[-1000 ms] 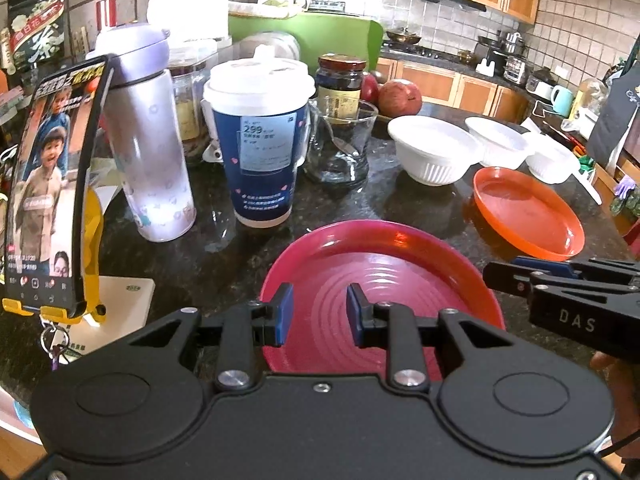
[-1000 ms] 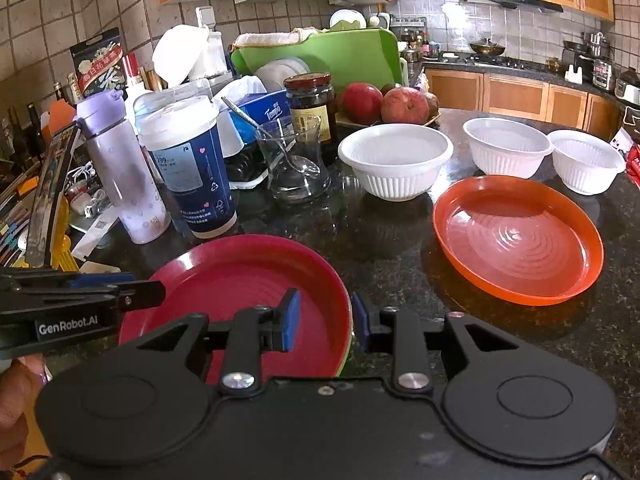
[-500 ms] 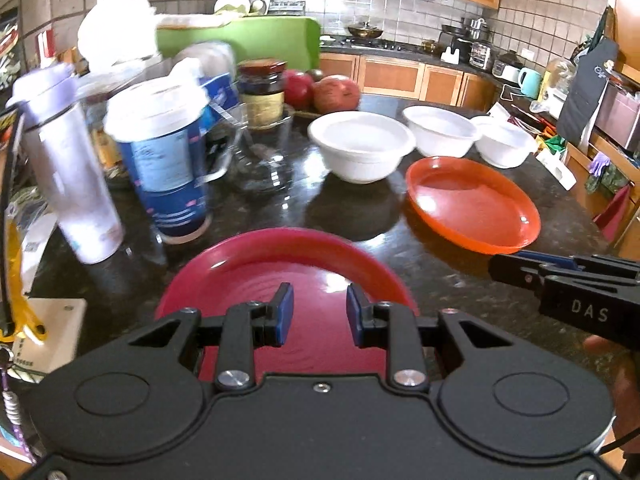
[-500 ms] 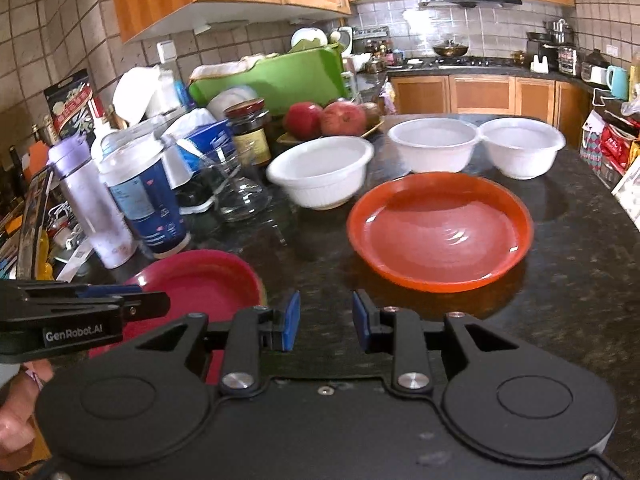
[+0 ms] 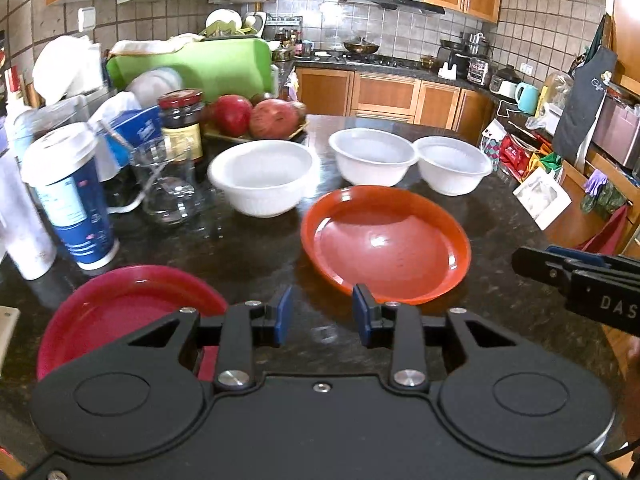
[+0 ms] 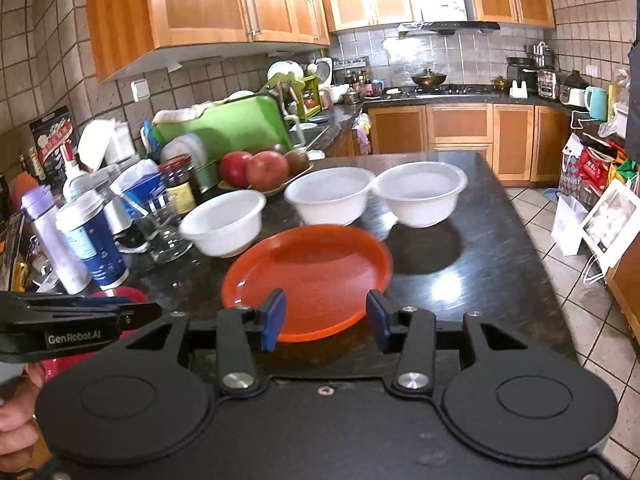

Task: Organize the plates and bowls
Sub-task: 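Move the left gripper toward the orange plate rim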

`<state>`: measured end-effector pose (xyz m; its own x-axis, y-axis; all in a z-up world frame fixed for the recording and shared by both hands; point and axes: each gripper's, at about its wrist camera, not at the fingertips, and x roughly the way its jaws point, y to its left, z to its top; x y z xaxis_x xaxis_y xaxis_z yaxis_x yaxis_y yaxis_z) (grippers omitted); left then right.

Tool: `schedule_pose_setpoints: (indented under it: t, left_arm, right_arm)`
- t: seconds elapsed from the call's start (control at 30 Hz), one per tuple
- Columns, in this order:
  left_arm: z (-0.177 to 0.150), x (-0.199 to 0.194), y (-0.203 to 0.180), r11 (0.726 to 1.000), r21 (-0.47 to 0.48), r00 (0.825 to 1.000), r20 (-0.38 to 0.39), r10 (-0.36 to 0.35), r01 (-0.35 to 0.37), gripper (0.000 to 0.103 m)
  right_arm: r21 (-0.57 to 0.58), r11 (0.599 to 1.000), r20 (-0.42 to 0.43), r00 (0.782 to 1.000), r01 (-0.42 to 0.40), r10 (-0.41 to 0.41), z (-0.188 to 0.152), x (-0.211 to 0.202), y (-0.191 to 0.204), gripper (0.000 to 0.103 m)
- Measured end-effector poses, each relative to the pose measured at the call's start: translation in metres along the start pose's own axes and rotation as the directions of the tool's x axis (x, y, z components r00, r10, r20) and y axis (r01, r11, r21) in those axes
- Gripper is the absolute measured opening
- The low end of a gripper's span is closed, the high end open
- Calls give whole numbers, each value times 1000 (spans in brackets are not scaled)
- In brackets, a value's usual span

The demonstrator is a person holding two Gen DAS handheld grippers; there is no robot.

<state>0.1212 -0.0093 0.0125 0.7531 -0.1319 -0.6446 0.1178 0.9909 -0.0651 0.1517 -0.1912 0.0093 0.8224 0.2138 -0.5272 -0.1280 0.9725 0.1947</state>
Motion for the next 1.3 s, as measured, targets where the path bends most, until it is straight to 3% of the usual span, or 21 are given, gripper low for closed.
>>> schedule_pose_setpoints:
  t: [0.23,0.47,0.7,1.3]
  left_arm:
    - [11,16,-24,998,-52,1000,-15,23,-23,44]
    - [21,30,-30,990,-127,997,-35,62,-66,43]
    - [36,40,-32,987,-138,996,-41,82,-87,43]
    - [49,101,-16,974,-161,978,-163,134,-160,43]
  right_arm:
    - [-5,1000,28,1000,11,-11,10,0,-42,50]
    - [-33,997,-23,997,-70,69,27,22,-59,52]
    - [-42,990,-69,989,-133,130,47,53,-60,54]
    - [-113,983,-189,974,-148,125,56,145,-41,53]
